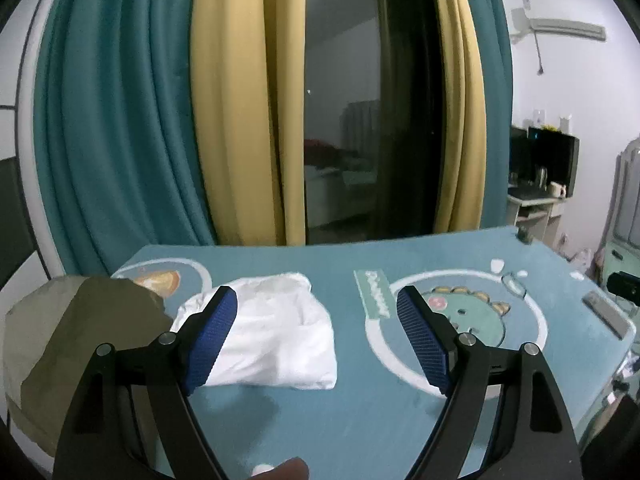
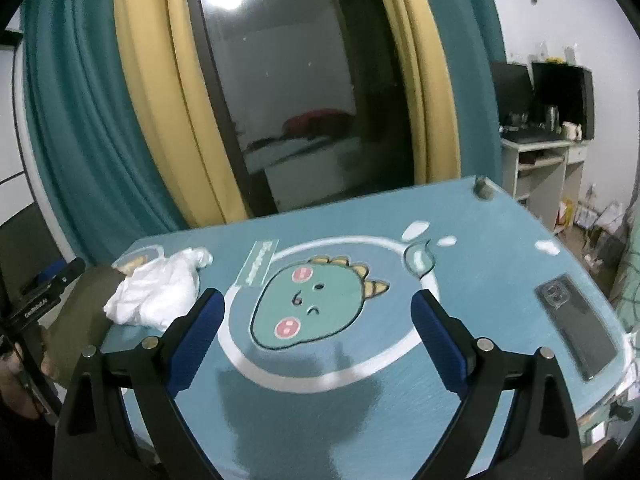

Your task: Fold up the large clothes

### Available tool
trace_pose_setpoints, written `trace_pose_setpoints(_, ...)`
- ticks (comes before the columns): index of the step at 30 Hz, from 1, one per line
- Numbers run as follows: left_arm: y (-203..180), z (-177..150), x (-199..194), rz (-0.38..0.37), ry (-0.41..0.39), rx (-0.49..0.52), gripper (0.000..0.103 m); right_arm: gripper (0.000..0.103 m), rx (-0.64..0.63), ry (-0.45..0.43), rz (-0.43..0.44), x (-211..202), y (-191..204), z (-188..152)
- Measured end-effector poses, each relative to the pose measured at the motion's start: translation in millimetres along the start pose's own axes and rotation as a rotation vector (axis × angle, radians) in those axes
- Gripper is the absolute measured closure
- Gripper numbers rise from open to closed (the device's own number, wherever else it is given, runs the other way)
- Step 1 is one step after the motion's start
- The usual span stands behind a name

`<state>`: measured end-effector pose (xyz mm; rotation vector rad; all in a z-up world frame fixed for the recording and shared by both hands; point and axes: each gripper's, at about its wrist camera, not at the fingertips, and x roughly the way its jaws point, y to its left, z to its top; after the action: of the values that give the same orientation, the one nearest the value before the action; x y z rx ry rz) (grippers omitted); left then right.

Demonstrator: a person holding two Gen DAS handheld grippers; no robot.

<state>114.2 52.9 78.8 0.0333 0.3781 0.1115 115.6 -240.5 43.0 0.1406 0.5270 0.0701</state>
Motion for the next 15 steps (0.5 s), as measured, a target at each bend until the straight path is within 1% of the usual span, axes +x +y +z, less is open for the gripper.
trace_pose_setpoints(4, -7.0, 16.0, -12.7, -0.029, -0.073, 0.026, 0.018, 0.009, -0.034, -0.058, -0.026, -18.8, 5.9, 10.8)
trace_pose_setpoints(8, -9.3, 30.9, -24.5, -0.052, -0.126, 0.023, 0.018, 0.009, -0.077, -0.117, -0.046, -37.8, 13.2, 26.6)
trace_pose_setpoints(11, -9.6, 42.3, -34.5, -0.041, -0.157, 0.026, 0.018, 0.009, -0.114, -0.180, -0.048, -56.0, 20.7, 40.4)
trace_pose_setpoints(13, -7.5, 48.2, -43.9, -0.046, -0.182, 0.014, 0.018, 0.008, -0.138, -0.222, -0.045, -67.0, 27.2, 46.8)
trace_pose_setpoints(15, -4.4, 51.6, -50.5, -0.045, -0.201, 0.000, 0.018, 0.001, -0.167, -0.268, -0.043, -78.5, 35.7, 53.5)
